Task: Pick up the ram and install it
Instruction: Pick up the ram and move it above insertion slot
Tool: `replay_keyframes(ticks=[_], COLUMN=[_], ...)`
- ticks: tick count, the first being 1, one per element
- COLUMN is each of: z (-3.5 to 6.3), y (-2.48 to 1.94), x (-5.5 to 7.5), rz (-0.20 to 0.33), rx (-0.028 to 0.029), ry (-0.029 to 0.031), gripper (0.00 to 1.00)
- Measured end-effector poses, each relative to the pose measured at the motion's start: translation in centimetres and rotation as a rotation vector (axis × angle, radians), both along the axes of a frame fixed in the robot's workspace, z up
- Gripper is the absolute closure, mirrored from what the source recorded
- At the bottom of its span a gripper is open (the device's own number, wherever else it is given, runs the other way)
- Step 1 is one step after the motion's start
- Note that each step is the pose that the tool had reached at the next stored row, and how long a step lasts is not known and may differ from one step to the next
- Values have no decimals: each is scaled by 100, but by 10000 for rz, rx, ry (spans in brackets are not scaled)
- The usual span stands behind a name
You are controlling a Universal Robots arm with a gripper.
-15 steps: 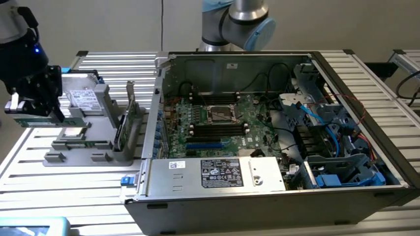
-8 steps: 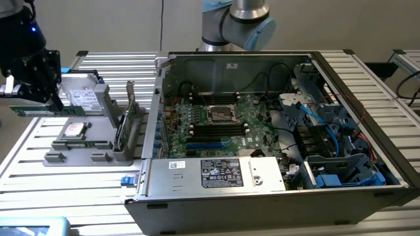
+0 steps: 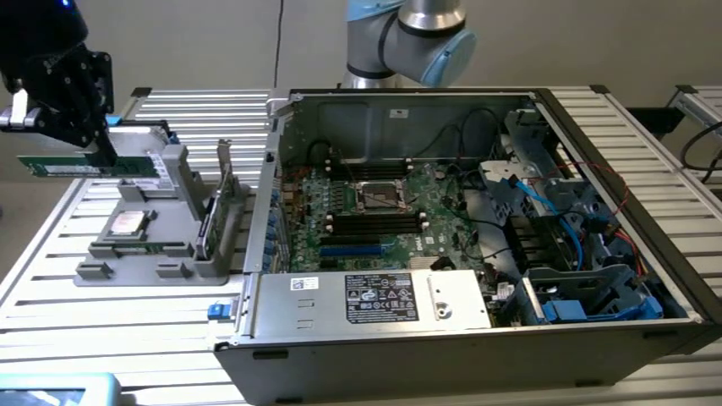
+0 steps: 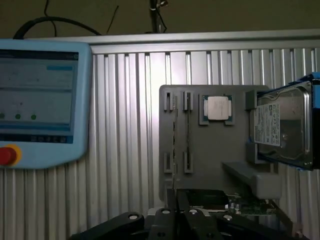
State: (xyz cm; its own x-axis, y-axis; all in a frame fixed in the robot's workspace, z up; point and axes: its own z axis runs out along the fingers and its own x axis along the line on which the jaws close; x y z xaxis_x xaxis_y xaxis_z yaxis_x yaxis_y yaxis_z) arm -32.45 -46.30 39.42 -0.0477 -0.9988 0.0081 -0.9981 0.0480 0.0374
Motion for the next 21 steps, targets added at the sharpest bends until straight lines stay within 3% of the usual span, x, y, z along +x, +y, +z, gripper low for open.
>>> replay_keyframes(ticks=[3,8,17,21], z=[130,237,267,267], y=[-4,-7,-10,-10], x=[118,300,690,869], rz=[1,1,1,1], rx=[12,53,185,270], ry=[18,66,95,104], gripper=[87,87,87,87])
